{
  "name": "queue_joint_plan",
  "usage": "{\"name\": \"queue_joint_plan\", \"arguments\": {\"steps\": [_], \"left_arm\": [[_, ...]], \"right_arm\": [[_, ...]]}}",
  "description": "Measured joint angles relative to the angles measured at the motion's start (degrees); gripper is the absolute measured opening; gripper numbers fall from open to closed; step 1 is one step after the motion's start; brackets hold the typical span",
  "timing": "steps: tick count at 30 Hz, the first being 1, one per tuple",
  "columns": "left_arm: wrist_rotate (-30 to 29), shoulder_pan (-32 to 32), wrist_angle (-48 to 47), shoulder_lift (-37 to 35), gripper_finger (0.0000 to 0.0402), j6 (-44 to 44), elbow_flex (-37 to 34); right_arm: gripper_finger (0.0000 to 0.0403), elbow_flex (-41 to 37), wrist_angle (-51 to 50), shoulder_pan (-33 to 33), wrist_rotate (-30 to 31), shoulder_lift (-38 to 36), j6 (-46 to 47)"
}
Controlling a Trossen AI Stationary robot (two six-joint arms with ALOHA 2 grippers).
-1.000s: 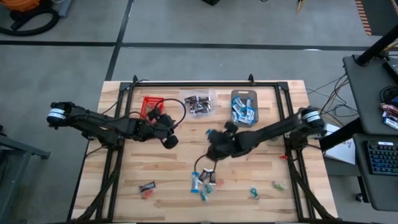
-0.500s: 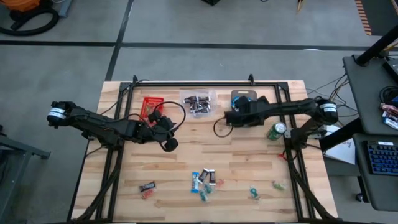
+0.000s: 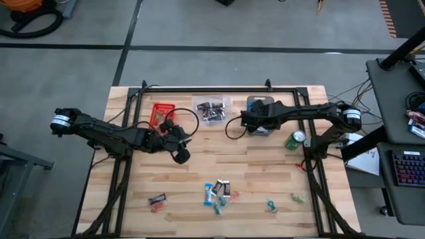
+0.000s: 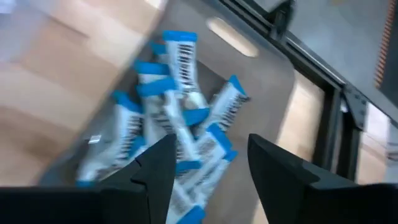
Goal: Sort candy
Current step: Put the black chocolate bar into the transparent bin
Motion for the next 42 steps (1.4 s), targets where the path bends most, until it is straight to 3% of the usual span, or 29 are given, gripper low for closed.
{"name": "queue_joint_plan", "arguments": {"steps": [7, 14, 22, 28, 34, 42], "left_arm": [[11.75, -1.97, -0.02, 0.00, 0.0093, -0.50, 0.09], [14.36, -7.98, -0.02, 0.00, 0.0093, -7.42, 0.11], [21.68, -17.25, 0.22, 0.93, 0.0093, -20.43, 0.15], [22.05, -23.95, 0.15, 1.08, 0.0093, -30.82, 0.31], [22.07, -31.23, -2.03, 2.26, 0.0093, -40.52, 2.38], [22.46, -36.12, -18.25, 11.22, 0.0093, -46.92, 10.18]], "right_arm": [[0.0189, 3.40, 0.28, 8.87, -0.36, -1.24, -0.73], [0.0185, 5.76, 6.31, 19.01, -1.16, -1.23, -1.50], [0.0183, 5.70, 12.56, 24.99, -3.83, -1.18, -5.06], [0.0183, 5.68, 12.86, 25.50, -4.58, -1.18, -6.18], [0.0183, 5.68, 13.53, 27.38, -12.81, -1.16, -5.94], [0.0183, 5.68, 14.02, 29.45, -13.29, -1.16, -5.83]]}}
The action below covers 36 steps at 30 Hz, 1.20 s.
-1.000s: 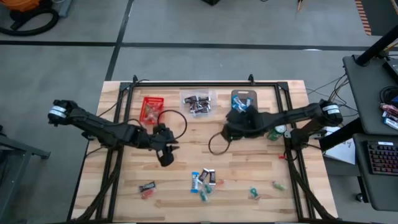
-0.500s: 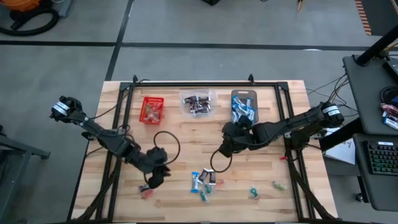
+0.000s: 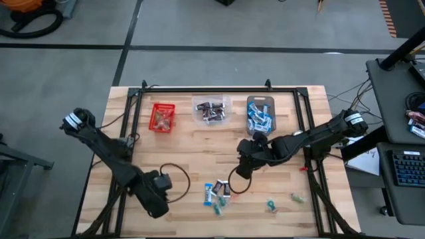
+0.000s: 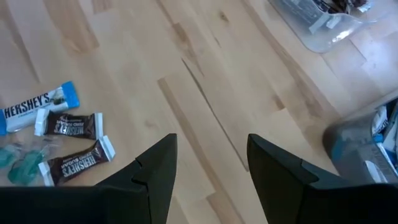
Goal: Sort candy
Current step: Put the black chocolate bar into the transparent bin
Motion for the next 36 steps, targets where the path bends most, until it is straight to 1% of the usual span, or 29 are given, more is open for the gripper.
{"name": "queue_joint_plan", "arguments": {"steps": [5, 10, 13, 17, 25, 31, 36], "left_arm": [[2.25, -1.80, -10.67, 8.29, 0.0105, 0.27, 6.25], [2.69, -2.33, -21.20, 15.24, 0.0140, 0.56, 11.71], [3.89, -2.35, -25.34, 17.56, 0.0160, 1.36, 12.57], [6.99, -2.51, -24.46, 17.94, 0.0165, 2.31, 10.29], [6.79, -4.87, -21.12, 17.24, 0.0155, 5.05, 9.02], [6.59, -5.74, -14.00, 17.22, 0.0155, 5.06, 5.63], [4.07, -5.72, -14.43, 17.03, 0.0155, 3.60, 3.42]], "right_arm": [[0.0183, 0.00, 0.27, 0.02, 1.21, 0.02, -0.13], [0.0183, -0.03, 0.78, 0.02, 1.49, 0.04, -0.04], [0.0183, -0.11, 1.14, 0.05, 1.49, 0.04, 0.07], [0.0183, -0.63, 1.46, 0.61, 1.51, 0.04, 0.66], [0.0183, -3.26, 1.68, 1.77, 1.51, 0.04, 3.98], [0.0183, -5.80, 2.67, 1.89, 1.49, 0.04, 6.52], [0.0183, -7.66, 4.76, 1.90, 1.43, 0.06, 6.61]]}}
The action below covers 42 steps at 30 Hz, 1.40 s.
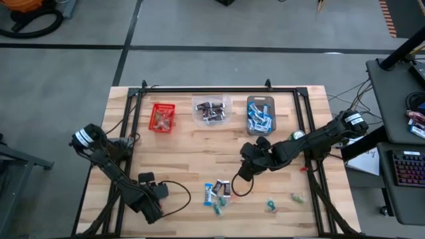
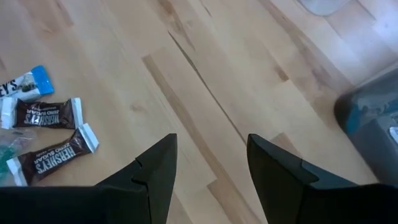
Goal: Sort candy
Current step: Put the black chocolate bar into the transparent bin
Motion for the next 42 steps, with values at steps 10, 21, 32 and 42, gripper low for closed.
{"name": "queue_joint_plan", "arguments": {"steps": [10, 21, 32, 42], "left_arm": [[-1.30, 0.00, 1.33, -0.10, 0.0079, 1.75, -1.07], [-7.24, 0.04, 1.63, -2.72, 0.0007, 3.22, -0.61], [-32.35, 3.39, 4.66, -14.71, 0.0002, 7.13, -0.59], [-43.33, 25.35, 15.64, -20.80, 0.0002, 39.01, -0.53]], "right_arm": [[0.0183, -0.51, 1.19, -0.02, 0.01, 0.00, -0.19], [0.0183, -0.51, 1.27, 0.56, 0.03, 0.00, -0.82], [0.0183, -0.51, 2.83, 2.86, 0.35, 0.00, -0.78], [0.0183, -0.51, 6.67, 3.74, 5.52, 0.00, -1.31]]}}
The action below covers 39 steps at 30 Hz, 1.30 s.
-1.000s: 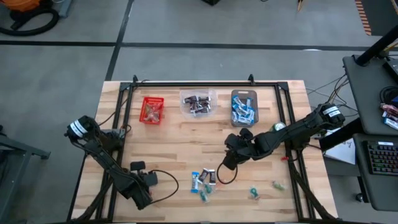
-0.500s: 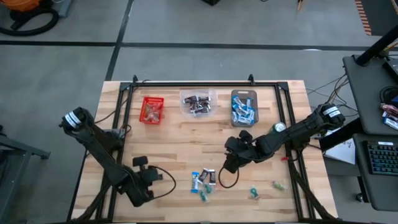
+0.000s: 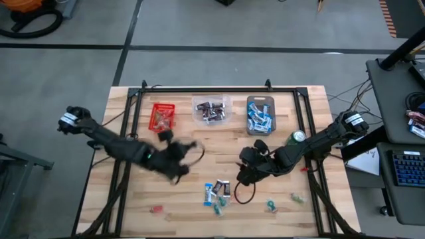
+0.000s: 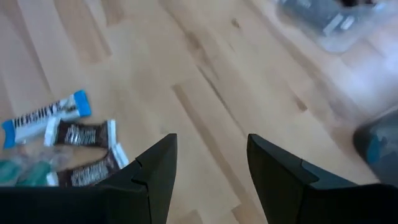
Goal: Sort candy
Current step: Put the black chocolate bar into the transparent bin, then put the blue candy into the red bin
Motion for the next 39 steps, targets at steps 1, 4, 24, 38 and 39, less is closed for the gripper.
{"name": "queue_joint_plan", "arguments": {"steps": [1, 4, 24, 38, 39], "left_arm": [[0.25, 3.03, 1.96, 0.00, 0.0002, 3.97, 0.00], [5.57, 13.00, 10.15, 0.57, 0.0002, 15.97, 0.00], [26.85, 44.74, 29.79, 10.92, 0.0048, 30.05, 0.04], [30.75, 43.82, 28.15, 10.11, 0.0153, 31.28, 0.04], [32.02, 43.47, 27.72, 9.99, 0.0154, 30.89, 0.04]], "right_arm": [[0.0183, 0.00, 0.52, 0.00, 0.93, 0.00, -0.12], [0.0183, -0.02, 1.66, 0.00, 2.82, 0.00, -0.25], [0.0183, -0.02, 3.09, 0.00, 3.64, 0.00, -0.10], [0.0183, 0.28, 3.02, 0.22, -6.30, 0.00, 5.83], [0.0183, 0.28, 3.00, 0.40, -7.07, 0.00, 6.53]]}}
